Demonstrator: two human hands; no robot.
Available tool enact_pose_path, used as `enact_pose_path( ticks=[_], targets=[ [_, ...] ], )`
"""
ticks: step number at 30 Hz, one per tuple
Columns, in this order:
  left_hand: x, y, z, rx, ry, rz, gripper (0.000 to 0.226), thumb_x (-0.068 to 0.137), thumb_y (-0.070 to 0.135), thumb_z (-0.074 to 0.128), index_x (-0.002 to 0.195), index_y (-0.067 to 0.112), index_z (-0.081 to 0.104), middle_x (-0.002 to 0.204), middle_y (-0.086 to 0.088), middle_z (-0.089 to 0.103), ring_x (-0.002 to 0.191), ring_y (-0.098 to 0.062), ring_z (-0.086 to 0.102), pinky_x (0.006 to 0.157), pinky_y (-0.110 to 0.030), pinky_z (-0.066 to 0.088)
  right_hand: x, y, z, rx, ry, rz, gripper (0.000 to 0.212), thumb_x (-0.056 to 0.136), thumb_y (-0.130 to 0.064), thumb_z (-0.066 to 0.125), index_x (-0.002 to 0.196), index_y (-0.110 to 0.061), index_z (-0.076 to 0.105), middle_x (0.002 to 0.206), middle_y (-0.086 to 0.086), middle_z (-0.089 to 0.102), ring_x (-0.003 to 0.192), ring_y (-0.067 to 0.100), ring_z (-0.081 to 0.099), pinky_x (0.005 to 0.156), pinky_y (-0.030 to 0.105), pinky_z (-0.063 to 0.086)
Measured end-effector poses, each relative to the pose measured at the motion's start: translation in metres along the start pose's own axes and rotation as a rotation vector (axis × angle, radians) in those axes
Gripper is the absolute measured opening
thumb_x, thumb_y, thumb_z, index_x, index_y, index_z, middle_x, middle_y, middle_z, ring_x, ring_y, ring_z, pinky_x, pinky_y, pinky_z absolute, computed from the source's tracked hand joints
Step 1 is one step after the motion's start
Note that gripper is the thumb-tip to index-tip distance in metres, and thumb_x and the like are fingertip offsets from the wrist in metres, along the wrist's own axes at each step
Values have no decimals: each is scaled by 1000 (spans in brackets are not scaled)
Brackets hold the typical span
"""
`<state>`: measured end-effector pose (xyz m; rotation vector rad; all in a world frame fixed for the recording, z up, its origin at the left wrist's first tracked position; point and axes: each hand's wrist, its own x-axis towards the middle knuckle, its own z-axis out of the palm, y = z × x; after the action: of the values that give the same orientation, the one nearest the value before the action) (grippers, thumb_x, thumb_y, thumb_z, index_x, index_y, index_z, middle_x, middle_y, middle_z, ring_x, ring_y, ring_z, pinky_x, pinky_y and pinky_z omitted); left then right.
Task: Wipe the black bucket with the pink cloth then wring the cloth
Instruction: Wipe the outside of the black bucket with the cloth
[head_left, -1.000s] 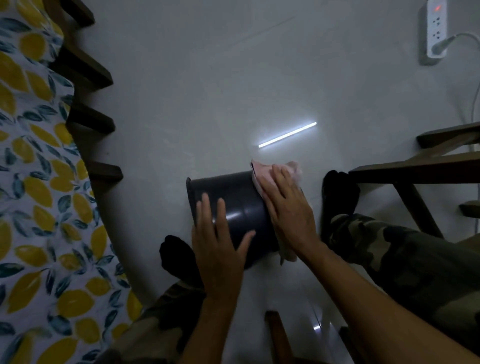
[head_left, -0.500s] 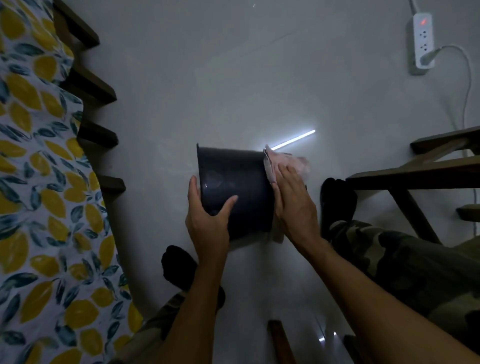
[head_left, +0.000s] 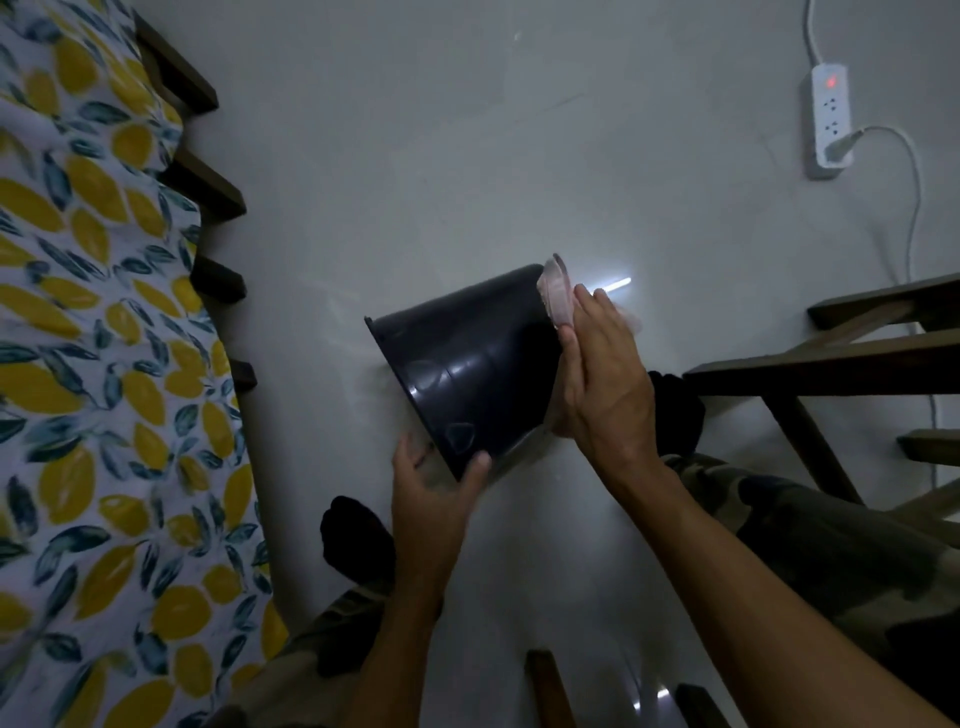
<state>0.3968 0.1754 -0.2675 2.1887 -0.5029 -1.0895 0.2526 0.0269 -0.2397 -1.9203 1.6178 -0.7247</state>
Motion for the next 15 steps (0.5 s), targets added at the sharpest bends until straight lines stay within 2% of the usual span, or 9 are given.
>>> enact_pose_path(
  ticks=[2, 5, 8, 10, 11, 13, 15],
  targets=[
    [25, 27, -8, -111, 76, 1, 84, 85, 53, 77, 155, 25, 39, 138, 1, 62, 121, -15, 62, 104, -45, 54, 4, -3, -3, 12, 4, 7, 46, 111, -26, 41, 150, -6, 51, 156, 9, 53, 152, 18, 37, 125, 34, 32],
    [43, 52, -12, -36, 66, 156, 32, 96, 28, 71, 123, 12, 66, 107, 2, 75, 94, -4, 72, 88, -34, 62, 11, -5, -4, 27, -24, 19, 46, 111, -27, 42, 152, -8, 49, 157, 7, 51, 153, 16, 36, 125, 30, 29],
    [20, 43, -6, 6, 61, 125, 10, 94, 25, 74, 98, 17, 70, 86, 7, 73, 75, -3, 69, 70, -23, 58, 14, -7, -2, 31, -28, 46, 46, 111, -28, 41, 152, -9, 49, 158, 6, 51, 153, 15, 35, 125, 30, 29],
    [-2, 21, -2, 17, 28, 68, 12, 91, 26, 77, 88, 18, 68, 77, 7, 71, 69, -9, 67, 63, -16, 53, 12, -8, -1, 34, -49, 62, 49, 111, -33, 37, 153, -10, 49, 159, 5, 50, 153, 14, 34, 125, 27, 27],
    [-12, 11, 1, 6, -2, 42, 12, 91, 25, 78, 89, 18, 68, 78, 6, 71, 71, -10, 68, 65, -16, 55, 10, -8, 0, 33, -64, 59, 51, 110, -35, 35, 152, -10, 49, 159, 5, 50, 153, 15, 34, 124, 27, 27],
    [-27, -7, 7, -36, -50, -13, 19, 88, 22, 80, 101, 24, 67, 92, 9, 74, 83, -4, 71, 77, -22, 60, 5, -6, 2, 26, -81, 41, 49, 111, -34, 36, 151, -10, 51, 157, 6, 52, 152, 16, 37, 125, 30, 30],
    [-38, -17, 13, -28, -60, -39, 40, 84, 18, 84, 107, 37, 58, 104, 14, 71, 93, 0, 70, 83, -24, 59, -3, 0, 3, 29, -105, 56, 46, 112, -31, 39, 151, -11, 51, 156, 5, 53, 151, 18, 40, 124, 35, 34]
  ],
)
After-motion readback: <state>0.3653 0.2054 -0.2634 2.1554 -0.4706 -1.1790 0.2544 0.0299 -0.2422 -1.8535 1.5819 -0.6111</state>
